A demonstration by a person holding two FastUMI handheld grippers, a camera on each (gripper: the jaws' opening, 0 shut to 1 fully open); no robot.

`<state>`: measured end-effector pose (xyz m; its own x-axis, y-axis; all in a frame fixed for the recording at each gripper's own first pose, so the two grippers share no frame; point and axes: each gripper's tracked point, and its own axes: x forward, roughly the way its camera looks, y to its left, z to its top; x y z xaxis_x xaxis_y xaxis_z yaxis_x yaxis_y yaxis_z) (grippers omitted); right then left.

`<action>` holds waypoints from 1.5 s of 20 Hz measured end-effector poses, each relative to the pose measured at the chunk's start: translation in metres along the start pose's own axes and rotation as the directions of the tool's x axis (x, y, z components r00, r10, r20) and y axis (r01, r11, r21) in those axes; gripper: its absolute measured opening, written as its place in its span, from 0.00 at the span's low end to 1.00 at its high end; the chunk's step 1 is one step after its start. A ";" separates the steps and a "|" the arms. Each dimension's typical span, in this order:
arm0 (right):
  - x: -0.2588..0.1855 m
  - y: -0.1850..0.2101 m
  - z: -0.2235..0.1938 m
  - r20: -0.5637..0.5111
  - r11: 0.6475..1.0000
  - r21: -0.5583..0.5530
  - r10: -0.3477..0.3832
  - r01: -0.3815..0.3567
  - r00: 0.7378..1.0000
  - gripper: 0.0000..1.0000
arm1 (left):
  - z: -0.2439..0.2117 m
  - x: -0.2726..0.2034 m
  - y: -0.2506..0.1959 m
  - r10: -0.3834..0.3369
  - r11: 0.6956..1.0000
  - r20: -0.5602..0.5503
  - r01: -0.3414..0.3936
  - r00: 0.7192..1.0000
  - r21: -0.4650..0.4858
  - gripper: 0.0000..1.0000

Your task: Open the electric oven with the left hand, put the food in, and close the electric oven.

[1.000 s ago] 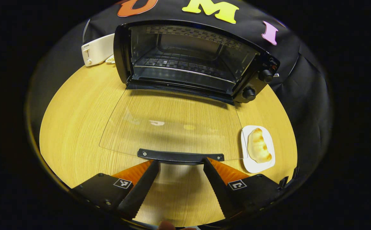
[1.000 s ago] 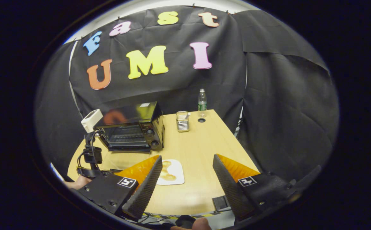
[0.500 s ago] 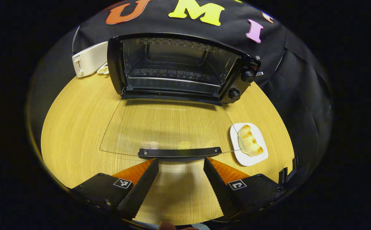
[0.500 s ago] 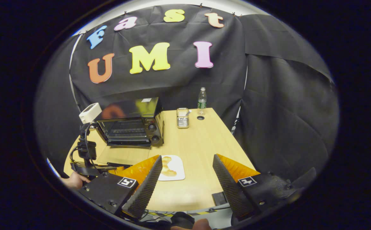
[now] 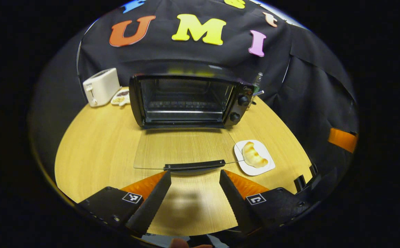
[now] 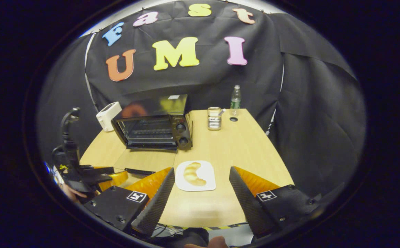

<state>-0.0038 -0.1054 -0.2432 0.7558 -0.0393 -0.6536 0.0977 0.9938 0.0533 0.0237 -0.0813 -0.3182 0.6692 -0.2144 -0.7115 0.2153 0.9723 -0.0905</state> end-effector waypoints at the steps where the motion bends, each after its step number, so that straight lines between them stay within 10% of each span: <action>1: 0.009 0.001 -0.003 -0.014 1.000 -0.005 0.013 -0.013 1.000 0.97 | 0.016 -0.016 0.004 0.028 0.999 0.061 -0.029 0.998 0.023 0.95; 7: 0.080 0.011 -0.024 -0.119 0.984 -0.116 0.122 -0.136 0.985 0.97 | 0.091 -0.076 0.014 0.133 0.990 0.298 -0.139 0.945 -0.004 0.94; 14: 0.162 0.006 -0.074 -0.264 0.942 -0.237 0.174 -0.238 0.949 0.97 | 0.103 -0.082 0.020 0.205 0.976 0.261 -0.178 0.943 -0.121 0.95; 23: 0.199 0.020 -0.110 -0.386 0.907 -0.235 0.242 -0.349 0.890 0.67 | 0.096 -0.075 0.017 0.257 0.957 0.190 -0.222 0.947 -0.186 0.95; 30: 0.197 0.014 -0.109 -0.369 0.929 -0.211 0.213 -0.305 0.905 0.44 | 0.097 -0.071 0.022 0.246 0.958 0.180 -0.211 0.952 -0.194 0.95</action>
<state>0.0761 -0.0875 -0.4532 0.4654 0.2146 -0.8587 -0.2767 0.9568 0.0891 0.0501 -0.0539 -0.2023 0.8181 0.0189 -0.5748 -0.0733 0.9947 -0.0717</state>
